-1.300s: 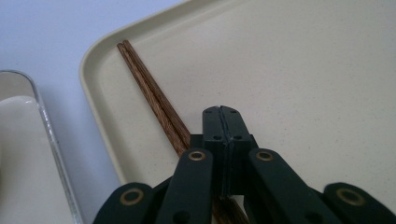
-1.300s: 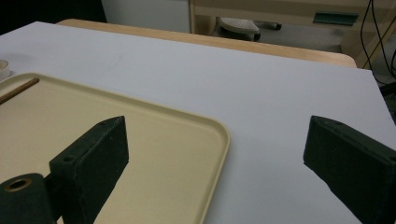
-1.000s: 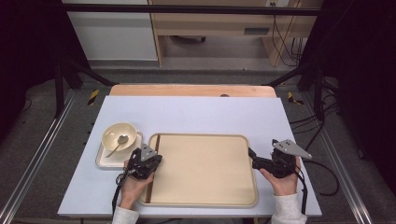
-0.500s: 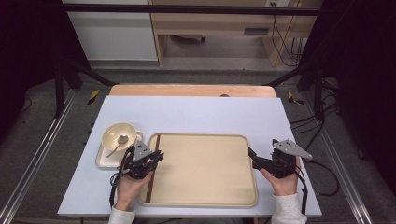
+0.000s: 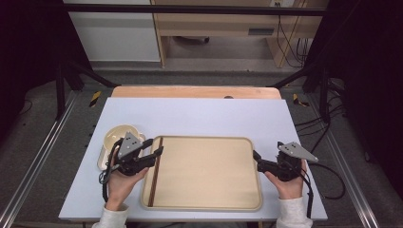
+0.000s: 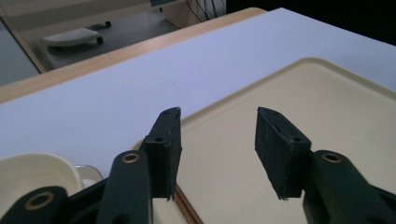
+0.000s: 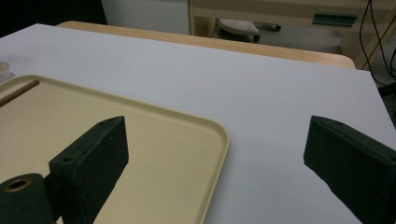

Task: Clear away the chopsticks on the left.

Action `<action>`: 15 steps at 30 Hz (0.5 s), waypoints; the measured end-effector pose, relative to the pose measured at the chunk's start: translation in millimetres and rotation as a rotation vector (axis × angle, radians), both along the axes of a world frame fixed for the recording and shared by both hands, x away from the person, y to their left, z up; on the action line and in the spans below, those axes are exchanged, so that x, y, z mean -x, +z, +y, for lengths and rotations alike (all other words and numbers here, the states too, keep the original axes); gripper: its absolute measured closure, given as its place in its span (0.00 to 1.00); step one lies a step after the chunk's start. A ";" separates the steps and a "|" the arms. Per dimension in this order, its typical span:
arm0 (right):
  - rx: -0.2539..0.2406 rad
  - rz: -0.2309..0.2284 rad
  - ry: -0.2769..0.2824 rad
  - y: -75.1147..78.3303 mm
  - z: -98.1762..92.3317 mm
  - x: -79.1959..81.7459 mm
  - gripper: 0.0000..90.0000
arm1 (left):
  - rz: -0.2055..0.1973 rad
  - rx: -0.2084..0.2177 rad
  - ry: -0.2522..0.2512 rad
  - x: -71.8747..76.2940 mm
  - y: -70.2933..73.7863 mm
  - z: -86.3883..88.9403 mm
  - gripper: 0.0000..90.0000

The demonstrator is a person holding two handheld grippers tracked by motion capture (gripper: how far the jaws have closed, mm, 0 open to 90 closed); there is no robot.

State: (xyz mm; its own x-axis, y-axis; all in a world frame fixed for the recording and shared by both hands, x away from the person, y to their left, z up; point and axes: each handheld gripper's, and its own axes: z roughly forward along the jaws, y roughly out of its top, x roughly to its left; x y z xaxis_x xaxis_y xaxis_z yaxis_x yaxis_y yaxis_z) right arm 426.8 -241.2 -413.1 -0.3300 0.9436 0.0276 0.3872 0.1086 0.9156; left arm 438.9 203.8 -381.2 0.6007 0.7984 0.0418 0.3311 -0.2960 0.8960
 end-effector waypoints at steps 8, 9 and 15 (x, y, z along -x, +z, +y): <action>-0.001 0.000 -0.002 0.7 -0.5 0.6 0.08 | -0.055 0.031 0.008 2.4 20.3 19.0 0.42; 0.002 -0.002 -0.002 0.7 -0.8 0.4 0.08 | -0.057 0.042 0.017 2.4 21.3 24.1 0.41; 0.000 0.002 -0.005 -0.1 -0.4 -0.4 0.08 | -0.065 0.033 0.032 5.1 22.8 39.5 0.37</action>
State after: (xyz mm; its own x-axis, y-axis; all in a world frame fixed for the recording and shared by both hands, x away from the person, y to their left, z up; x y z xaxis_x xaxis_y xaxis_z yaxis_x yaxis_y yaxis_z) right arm 427.2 -241.6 -413.2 -0.3254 0.9452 0.0279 0.3896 0.1071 0.9148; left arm 433.8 243.4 -358.4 0.5713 0.8190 0.0533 0.2806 -0.2560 0.9251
